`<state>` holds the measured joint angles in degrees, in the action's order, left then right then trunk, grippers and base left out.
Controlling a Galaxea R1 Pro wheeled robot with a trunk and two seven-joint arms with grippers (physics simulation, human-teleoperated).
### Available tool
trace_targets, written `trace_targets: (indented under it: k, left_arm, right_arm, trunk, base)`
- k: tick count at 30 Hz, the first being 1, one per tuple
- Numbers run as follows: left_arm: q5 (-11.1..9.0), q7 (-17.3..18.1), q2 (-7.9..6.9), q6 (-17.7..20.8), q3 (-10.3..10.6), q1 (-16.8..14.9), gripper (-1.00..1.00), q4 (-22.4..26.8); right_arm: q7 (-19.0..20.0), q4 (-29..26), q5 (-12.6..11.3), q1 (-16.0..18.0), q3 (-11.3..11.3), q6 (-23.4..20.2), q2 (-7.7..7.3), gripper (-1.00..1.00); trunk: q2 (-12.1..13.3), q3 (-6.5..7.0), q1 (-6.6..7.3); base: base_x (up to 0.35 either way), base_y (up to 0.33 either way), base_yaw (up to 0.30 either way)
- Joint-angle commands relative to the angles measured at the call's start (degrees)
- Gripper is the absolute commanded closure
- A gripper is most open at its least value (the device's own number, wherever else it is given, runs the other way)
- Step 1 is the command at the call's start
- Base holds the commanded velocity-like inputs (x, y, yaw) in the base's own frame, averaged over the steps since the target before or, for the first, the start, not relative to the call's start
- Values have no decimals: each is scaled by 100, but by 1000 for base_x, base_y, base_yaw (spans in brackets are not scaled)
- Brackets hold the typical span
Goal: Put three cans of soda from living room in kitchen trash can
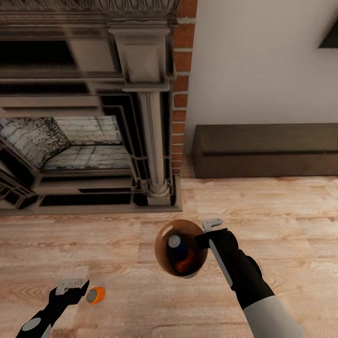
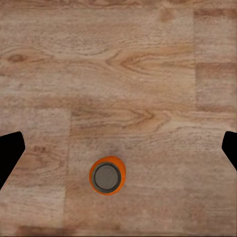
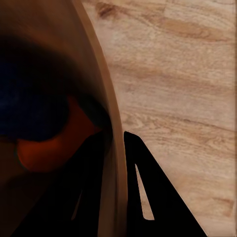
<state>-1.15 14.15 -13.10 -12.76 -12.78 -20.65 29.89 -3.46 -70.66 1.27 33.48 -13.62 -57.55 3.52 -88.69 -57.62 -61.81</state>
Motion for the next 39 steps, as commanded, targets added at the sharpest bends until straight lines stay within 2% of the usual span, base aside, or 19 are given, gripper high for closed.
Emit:
trace_targets:
  k: [1,14,31,39]
  left_arm:
    - [0,0,0,0,-2,0,-100,-1]
    - [1,83,-6,1,-5,0,-100,-1]
    - [1,132,-8,1,-10,0,-100,-1]
    - [1,132,-9,1,-13,0,-100,-1]
  right_arm:
    - [21,-1,-135,1,-1,7,2,100]
    - [21,-1,-135,1,-1,7,7,100]
    - [21,-1,-135,1,1,7,2,100]
    - [21,-1,-135,1,-1,7,2,100]
  trunk:
    - [0,0,0]
    - [0,0,0]
    - [0,0,0]
    - [0,0,0]
  base:
    - [-141,13,0]
    - [-98,30,0]
    - [10,18,0]
    - [-45,158,0]
